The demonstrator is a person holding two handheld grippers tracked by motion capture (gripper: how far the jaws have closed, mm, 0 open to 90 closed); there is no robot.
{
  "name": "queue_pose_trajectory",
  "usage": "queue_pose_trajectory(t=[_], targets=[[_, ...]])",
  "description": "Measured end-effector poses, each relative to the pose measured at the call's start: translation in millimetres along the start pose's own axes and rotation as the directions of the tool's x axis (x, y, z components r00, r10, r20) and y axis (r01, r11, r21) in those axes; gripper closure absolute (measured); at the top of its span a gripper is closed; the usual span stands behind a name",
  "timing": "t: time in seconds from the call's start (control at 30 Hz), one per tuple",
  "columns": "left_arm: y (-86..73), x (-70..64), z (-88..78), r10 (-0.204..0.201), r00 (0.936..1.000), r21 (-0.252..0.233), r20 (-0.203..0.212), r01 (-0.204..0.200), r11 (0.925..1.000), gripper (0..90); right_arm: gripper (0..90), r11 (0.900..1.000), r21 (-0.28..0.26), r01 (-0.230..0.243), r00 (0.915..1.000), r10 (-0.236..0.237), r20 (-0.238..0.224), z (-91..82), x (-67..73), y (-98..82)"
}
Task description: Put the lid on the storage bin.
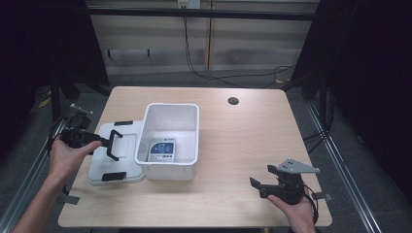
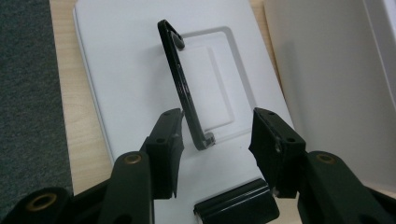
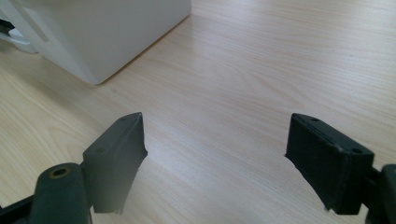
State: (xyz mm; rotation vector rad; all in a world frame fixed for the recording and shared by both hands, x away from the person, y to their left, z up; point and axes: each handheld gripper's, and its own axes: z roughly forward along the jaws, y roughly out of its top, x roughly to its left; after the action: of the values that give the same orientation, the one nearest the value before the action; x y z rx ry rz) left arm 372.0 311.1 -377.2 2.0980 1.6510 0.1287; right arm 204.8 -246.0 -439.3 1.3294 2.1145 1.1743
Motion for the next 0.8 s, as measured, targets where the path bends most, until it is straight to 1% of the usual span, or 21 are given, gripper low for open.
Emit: queue_pose_trajectory(t=[0.17,0.27,0.3,0.33,0.37,0.4,0.43,0.47,0.5,0.53,0.57,0.6,0.63,0.67,0.7,0.73,0.8], targets=[[6.2,1.0,3.7,-0.012,0.9999,0.016,-0.007,0.012,0.9998,55.2,18.8,1.000,-0.001,0.000,1.0000,0.000,-0.002,0.5,-0.1,0.1],[11.3,0.6,6.5,-0.025,0.9996,0.038,-0.013,0.025,0.9989,55.7,18.8,1.000,0.001,0.003,1.0000,-0.003,-0.002,0.7,0.0,0.0],[13.7,0.6,7.7,-0.020,0.9995,0.050,-0.026,0.022,0.9985,56.6,18.9,1.000,0.002,0.003,1.0000,-0.003,-0.002,0.7,0.1,0.0],[17.4,0.7,9.9,-0.031,0.9989,0.076,-0.036,0.034,0.9965,63.0,18.9,1.000,0.004,0.002,1.0000,-0.002,-0.001,0.8,0.1,-0.1],[17.4,0.7,9.9,-0.031,0.9989,0.076,-0.036,0.034,0.9965,63.3,18.9,1.000,0.004,0.002,1.0000,-0.002,-0.001,0.8,0.1,-0.1],[21.3,0.5,12.1,-0.053,0.9974,0.094,-0.048,0.058,0.9939,63.3,18.8,1.000,0.005,0.001,1.0000,-0.001,-0.001,0.8,0.1,-0.2],[21.3,0.5,12.1,-0.053,0.9974,0.094,-0.048,0.058,0.9939,63.3,18.8,1.000,0.005,0.001,1.0000,-0.001,-0.001,0.8,0.1,-0.2],[25.1,1.4,14.5,-0.062,0.9965,0.108,-0.056,0.068,0.9918,63.2,18.8,1.000,0.008,0.000,1.0000,0.000,0.000,0.8,0.1,-0.2],[25.1,1.4,14.5,-0.062,0.9965,0.108,-0.056,0.068,0.9918,63.2,18.8,1.000,0.008,0.000,1.0000,0.000,0.000,0.8,0.1,-0.2],[28.8,1.3,16.8,-0.065,0.9958,0.121,-0.064,0.073,0.9899,63.1,18.8,1.000,0.010,0.002,1.0000,-0.002,-0.002,1.0,-0.1,-0.3],[28.8,1.3,16.8,-0.065,0.9958,0.121,-0.064,0.073,0.9899,63.0,18.8,1.000,0.010,0.002,1.0000,-0.002,-0.002,1.0,-0.1,-0.3],[31.4,0.8,18.4,-0.073,0.9949,0.132,-0.069,0.082,0.9879,63.0,18.8,1.000,0.009,0.001,1.0000,-0.001,-0.001,1.1,0.1,-0.2],[32.4,0.4,19.7,-0.066,0.9948,0.140,-0.078,0.077,0.9872,63.1,18.8,1.000,0.010,0.001,1.0000,-0.001,-0.002,1.3,0.0,-0.3],[34.9,-1.2,22.8,-0.060,0.9949,0.167,-0.082,0.073,0.9833,63.0,18.8,1.000,0.010,0.000,1.0000,0.000,-0.002,1.2,0.0,-0.3],[34.9,-1.2,22.8,-0.060,0.9949,0.167,-0.082,0.073,0.9833,62.8,18.8,1.000,0.010,0.000,1.0000,0.000,-0.002,1.2,0.0,-0.3],[36.4,-2.3,25.6,-0.068,0.9937,0.173,-0.089,0.083,0.9814,62.8,18.8,1.000,0.010,0.001,1.0000,-0.001,-0.002,1.3,-0.1,-0.3],[38.7,-2.3,28.8,-0.062,0.9938,0.187,-0.093,0.078,0.9793,62.8,18.8,1.000,0.011,0.001,1.0000,-0.001,-0.003,1.3,-0.1,-0.4]])
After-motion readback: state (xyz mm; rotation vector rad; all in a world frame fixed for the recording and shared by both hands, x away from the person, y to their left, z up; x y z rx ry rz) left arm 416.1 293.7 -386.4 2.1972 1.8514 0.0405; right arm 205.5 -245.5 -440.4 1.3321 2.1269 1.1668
